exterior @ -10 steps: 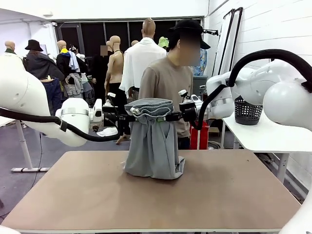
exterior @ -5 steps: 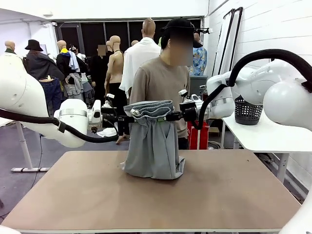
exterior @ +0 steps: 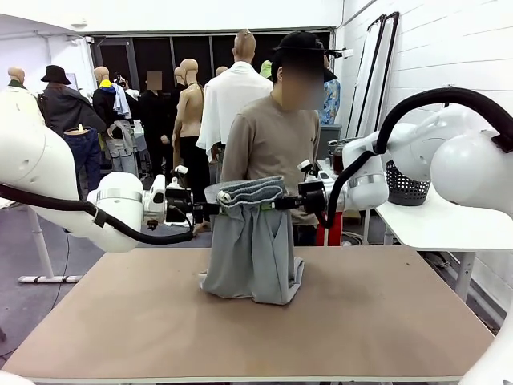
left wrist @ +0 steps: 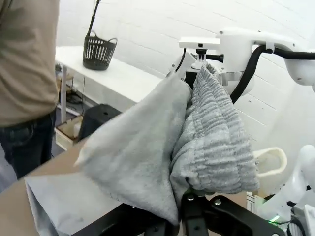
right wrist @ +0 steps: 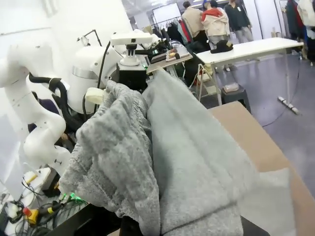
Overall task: Fold the training pants.
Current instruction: Fold the Training pants in half.
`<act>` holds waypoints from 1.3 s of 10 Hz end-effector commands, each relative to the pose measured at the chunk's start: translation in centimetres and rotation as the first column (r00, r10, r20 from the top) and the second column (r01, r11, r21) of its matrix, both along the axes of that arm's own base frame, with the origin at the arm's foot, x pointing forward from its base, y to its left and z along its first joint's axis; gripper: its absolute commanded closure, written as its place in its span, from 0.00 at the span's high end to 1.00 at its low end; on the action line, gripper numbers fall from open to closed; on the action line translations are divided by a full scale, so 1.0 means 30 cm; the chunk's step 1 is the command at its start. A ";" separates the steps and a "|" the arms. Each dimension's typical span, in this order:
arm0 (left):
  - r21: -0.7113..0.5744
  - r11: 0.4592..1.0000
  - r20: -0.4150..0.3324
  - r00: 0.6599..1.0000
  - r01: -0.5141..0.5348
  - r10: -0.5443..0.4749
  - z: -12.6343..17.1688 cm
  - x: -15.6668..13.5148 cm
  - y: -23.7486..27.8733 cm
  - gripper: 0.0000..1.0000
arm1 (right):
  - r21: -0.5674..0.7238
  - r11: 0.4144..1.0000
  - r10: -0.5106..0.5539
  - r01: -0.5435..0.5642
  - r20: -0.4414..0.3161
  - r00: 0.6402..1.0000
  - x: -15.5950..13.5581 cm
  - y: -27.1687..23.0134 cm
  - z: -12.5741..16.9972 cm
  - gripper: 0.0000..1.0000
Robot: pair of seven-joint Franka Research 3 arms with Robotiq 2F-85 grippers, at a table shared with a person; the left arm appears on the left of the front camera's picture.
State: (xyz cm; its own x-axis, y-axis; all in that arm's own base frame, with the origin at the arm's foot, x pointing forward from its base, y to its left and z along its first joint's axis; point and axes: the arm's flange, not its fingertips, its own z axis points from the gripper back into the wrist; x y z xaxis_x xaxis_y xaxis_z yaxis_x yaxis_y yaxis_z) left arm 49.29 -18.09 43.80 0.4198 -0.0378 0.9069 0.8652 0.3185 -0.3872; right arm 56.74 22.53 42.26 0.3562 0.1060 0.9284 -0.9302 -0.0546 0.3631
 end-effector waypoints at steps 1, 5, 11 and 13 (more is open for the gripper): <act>0.007 1.000 -0.115 0.993 -0.002 0.003 -0.028 -0.059 0.002 0.00 | 0.048 0.998 -0.041 0.044 -0.072 0.997 -0.050 0.016 -0.032 0.00; -0.019 1.000 -0.266 0.964 0.021 -0.025 -0.110 -0.162 0.011 0.00 | 0.053 0.998 -0.020 0.031 -0.184 0.983 -0.153 0.061 -0.162 0.00; 0.005 1.000 -0.469 0.883 0.016 -0.011 -0.213 -0.084 0.077 0.00 | 0.054 0.986 -0.135 0.159 -0.311 0.941 -0.098 -0.030 -0.310 0.00; -0.023 1.000 -0.571 0.821 -0.010 -0.005 -0.284 0.005 0.105 0.00 | 0.107 0.976 -0.130 0.190 -0.418 0.899 -0.061 -0.067 -0.355 0.00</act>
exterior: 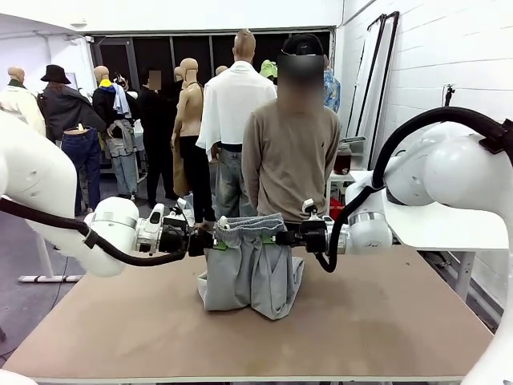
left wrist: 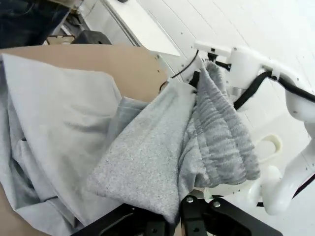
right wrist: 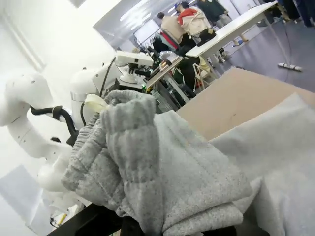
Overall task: Fold the training pants.
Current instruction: Fold the Training pants in half.
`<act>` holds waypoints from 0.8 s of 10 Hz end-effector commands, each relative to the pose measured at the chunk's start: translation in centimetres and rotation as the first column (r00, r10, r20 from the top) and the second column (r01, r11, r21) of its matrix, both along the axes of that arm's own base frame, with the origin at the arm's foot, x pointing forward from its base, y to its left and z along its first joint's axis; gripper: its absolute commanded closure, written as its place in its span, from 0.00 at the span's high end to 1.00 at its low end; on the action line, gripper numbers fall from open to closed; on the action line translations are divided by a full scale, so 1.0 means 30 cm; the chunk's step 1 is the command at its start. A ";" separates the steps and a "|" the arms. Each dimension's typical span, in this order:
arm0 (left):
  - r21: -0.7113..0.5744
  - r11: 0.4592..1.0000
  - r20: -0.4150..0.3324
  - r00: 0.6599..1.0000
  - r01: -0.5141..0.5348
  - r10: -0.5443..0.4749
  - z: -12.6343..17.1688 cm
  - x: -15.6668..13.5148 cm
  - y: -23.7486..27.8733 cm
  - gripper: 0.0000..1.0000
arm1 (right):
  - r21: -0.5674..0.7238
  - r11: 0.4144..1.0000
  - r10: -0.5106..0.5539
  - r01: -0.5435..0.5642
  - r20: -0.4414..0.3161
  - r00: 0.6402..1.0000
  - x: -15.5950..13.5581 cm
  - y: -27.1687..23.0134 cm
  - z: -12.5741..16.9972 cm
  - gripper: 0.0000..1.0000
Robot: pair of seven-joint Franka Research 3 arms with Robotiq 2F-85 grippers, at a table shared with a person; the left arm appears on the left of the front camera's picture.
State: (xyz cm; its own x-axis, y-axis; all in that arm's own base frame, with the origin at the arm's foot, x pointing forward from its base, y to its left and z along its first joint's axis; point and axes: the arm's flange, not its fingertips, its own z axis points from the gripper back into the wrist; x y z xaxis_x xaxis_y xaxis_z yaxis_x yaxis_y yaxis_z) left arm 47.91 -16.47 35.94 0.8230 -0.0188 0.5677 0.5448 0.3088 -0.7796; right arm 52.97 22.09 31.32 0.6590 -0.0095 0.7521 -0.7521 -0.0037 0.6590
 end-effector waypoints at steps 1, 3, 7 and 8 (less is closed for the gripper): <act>-0.029 1.000 -0.106 0.994 -0.006 0.003 -0.038 0.066 0.064 0.00 | 0.083 0.993 -0.070 0.079 -0.103 0.992 0.072 -0.063 0.002 0.00; -0.022 1.000 -0.048 0.999 -0.005 0.003 -0.032 0.042 0.001 0.00 | 0.021 1.000 -0.009 0.010 -0.047 0.999 0.014 -0.006 -0.025 0.00; -0.037 0.999 -0.063 0.998 0.003 -0.005 -0.035 0.061 -0.013 0.00 | 0.026 1.000 0.002 0.000 -0.065 0.998 0.021 0.003 -0.032 0.00; -0.031 0.997 -0.119 0.991 -0.068 0.064 -0.039 0.096 -0.005 0.00 | 0.018 0.999 -0.029 0.031 -0.110 0.994 0.053 -0.005 -0.048 0.00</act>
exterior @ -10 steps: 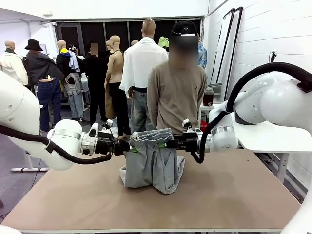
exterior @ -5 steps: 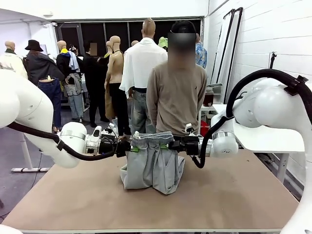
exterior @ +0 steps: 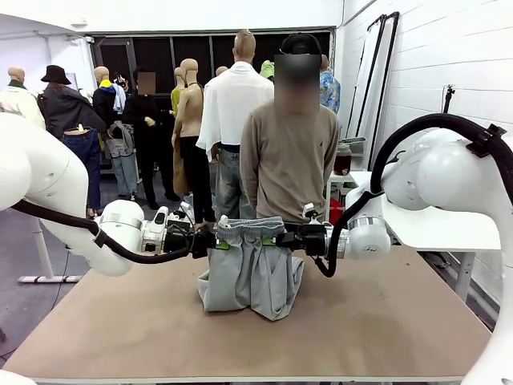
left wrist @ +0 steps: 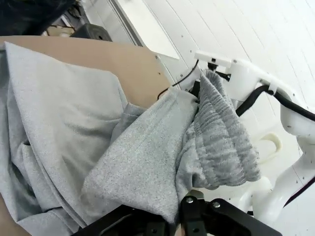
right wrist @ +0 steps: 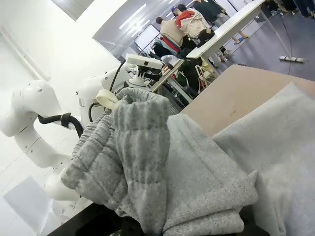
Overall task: Fold the training pants.
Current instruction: Fold the Training pants in half.
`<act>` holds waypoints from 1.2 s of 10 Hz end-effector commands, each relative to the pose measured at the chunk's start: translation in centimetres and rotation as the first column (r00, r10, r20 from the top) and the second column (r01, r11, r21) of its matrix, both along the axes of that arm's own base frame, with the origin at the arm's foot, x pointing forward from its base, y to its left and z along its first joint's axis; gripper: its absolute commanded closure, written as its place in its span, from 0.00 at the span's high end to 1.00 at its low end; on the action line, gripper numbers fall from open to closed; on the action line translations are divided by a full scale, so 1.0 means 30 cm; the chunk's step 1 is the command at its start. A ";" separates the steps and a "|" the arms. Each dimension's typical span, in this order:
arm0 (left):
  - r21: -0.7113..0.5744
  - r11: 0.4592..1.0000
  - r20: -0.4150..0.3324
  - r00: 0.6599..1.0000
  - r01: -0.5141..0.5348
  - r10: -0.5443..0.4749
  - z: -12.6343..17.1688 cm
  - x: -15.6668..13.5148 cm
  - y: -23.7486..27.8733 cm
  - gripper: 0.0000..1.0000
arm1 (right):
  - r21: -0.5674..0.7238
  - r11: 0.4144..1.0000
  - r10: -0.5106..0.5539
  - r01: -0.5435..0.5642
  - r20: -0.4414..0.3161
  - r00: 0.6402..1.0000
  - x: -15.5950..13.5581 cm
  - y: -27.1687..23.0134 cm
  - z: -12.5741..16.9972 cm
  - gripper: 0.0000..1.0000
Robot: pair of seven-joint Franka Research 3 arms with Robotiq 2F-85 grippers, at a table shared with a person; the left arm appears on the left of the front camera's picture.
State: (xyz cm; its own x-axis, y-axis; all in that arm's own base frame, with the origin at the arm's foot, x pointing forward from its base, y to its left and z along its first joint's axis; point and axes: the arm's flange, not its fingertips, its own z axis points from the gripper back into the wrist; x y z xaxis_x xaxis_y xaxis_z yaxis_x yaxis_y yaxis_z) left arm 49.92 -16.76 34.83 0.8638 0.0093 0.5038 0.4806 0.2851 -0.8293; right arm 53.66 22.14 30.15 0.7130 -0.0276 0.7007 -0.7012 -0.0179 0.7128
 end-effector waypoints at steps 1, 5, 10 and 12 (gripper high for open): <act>-0.015 0.996 -0.098 0.992 -0.087 0.085 -0.030 0.065 0.020 0.00 | -0.005 0.999 -0.043 0.043 -0.076 0.996 0.045 -0.017 -0.036 0.00; -0.034 0.987 -0.231 0.962 -0.159 0.147 -0.151 0.173 0.046 0.00 | -0.033 0.997 -0.076 0.072 -0.145 0.987 0.067 -0.029 -0.121 0.00; -0.006 0.983 -0.243 0.954 -0.183 0.176 -0.225 0.190 0.040 0.00 | -0.101 0.986 -0.146 0.131 -0.151 0.978 0.109 -0.042 -0.209 0.00; -0.008 0.981 -0.241 0.953 -0.194 0.186 -0.251 0.196 0.041 0.00 | -0.112 0.983 -0.163 0.147 -0.154 0.975 0.135 -0.047 -0.234 0.00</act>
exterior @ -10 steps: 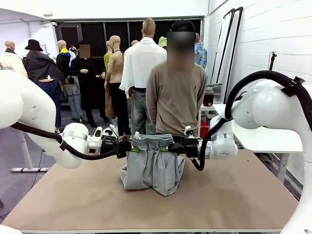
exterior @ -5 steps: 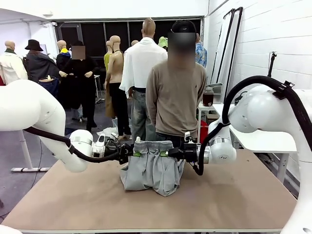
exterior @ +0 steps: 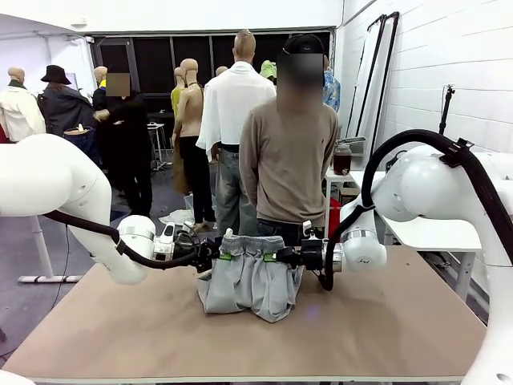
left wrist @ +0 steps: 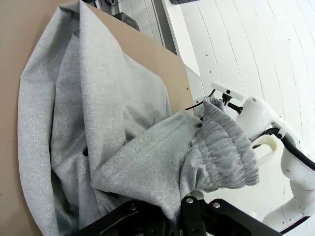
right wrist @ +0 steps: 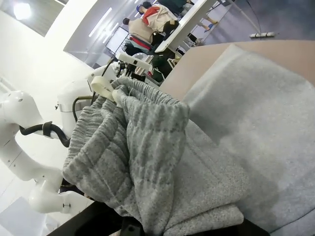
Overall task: Fold the training pants.
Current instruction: Fold the Training pants in half.
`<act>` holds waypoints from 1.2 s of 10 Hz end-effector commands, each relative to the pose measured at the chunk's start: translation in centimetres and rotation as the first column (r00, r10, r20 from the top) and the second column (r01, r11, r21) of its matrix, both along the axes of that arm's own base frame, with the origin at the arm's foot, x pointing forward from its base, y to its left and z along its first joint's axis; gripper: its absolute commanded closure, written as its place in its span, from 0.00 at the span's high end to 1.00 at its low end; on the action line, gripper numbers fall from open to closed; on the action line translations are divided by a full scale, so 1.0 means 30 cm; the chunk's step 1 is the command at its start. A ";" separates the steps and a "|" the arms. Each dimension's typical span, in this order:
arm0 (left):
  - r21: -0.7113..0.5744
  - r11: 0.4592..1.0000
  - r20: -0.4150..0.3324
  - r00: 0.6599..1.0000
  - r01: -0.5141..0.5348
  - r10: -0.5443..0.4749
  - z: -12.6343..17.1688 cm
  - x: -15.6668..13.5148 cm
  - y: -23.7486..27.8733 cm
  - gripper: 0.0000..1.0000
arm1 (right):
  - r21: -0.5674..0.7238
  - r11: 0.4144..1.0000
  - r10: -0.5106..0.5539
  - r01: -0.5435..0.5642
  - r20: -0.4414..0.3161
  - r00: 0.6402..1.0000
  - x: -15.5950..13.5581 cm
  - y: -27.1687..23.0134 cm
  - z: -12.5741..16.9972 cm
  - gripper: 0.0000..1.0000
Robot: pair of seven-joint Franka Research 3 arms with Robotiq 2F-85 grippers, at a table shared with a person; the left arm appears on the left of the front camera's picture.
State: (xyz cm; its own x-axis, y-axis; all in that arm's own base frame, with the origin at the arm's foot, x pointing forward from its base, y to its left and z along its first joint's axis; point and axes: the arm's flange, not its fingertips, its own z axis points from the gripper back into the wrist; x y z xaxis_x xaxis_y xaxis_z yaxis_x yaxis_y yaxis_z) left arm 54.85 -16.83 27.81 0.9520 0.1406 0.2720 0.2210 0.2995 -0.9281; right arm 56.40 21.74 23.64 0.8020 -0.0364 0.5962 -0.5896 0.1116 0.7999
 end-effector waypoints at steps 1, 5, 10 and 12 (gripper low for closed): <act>0.013 0.998 0.007 0.998 -0.067 0.067 -0.024 0.036 0.045 0.00 | -0.019 0.997 -0.076 0.076 -0.015 0.997 0.061 -0.037 -0.025 0.00; 0.025 0.995 0.014 0.995 -0.095 0.095 -0.049 0.070 0.031 0.00 | -0.025 0.992 -0.120 0.120 0.013 0.993 0.081 -0.042 -0.019 0.00; 0.035 0.989 0.016 0.989 -0.145 0.145 -0.050 0.071 0.050 0.80 | -0.029 0.990 -0.141 0.140 -0.006 0.990 0.075 -0.063 -0.005 0.77; 0.023 0.987 0.031 0.987 -0.161 0.160 -0.044 0.066 0.061 1.00 | -0.038 0.987 -0.155 0.155 -0.002 0.988 0.062 -0.080 0.015 1.00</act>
State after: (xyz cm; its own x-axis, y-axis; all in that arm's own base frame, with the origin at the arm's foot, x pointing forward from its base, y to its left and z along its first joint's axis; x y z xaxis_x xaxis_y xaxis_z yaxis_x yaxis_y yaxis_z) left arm 57.30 -14.71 26.45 0.9266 0.2568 0.2747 0.1720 0.3601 -0.9169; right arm 58.72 19.21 23.38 0.7904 -0.0989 0.6046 -0.5783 0.2056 0.7895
